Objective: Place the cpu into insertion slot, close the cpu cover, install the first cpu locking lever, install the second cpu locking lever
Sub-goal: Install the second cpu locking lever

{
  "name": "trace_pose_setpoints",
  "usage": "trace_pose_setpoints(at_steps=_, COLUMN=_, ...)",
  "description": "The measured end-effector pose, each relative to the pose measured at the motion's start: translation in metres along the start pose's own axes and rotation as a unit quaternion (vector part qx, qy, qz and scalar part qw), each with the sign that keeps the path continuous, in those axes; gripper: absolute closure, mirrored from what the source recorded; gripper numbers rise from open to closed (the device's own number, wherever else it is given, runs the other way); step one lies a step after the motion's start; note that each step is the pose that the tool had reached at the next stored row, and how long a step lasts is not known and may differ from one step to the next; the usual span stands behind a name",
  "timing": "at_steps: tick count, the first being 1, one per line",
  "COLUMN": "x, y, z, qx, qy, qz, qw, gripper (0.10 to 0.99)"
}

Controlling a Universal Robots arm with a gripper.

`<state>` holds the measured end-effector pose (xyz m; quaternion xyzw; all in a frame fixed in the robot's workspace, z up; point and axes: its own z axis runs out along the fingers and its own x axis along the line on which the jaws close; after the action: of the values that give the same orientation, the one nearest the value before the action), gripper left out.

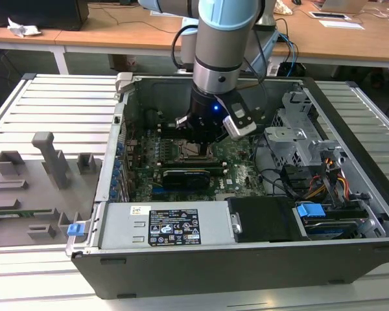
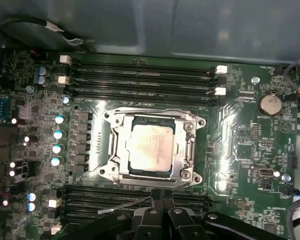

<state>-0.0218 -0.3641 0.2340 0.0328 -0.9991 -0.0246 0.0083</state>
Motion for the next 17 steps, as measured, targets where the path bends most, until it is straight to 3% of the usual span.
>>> trace_pose_setpoints(at_steps=7, x=0.0210, y=0.0010, z=0.0010, qx=0.0000, qy=0.0000, qz=0.000, qw=1.0000, gripper=0.980)
trace_pose_setpoints(at_steps=10, x=0.0214, y=0.0008, z=0.0049, qx=-0.0007, qy=0.0000, qz=0.000, qw=1.0000, gripper=0.980)
trace_pose_setpoints(at_steps=14, x=0.0219, y=-0.0033, z=0.0059, qx=-0.0105, qy=-0.0006, qz=0.000, qw=0.9999, gripper=0.980)
trace_pose_setpoints(at_steps=17, x=0.0226, y=-0.0049, z=0.0058, qx=-0.0127, qy=-0.0008, qz=0.000, qw=0.9999, gripper=0.980)
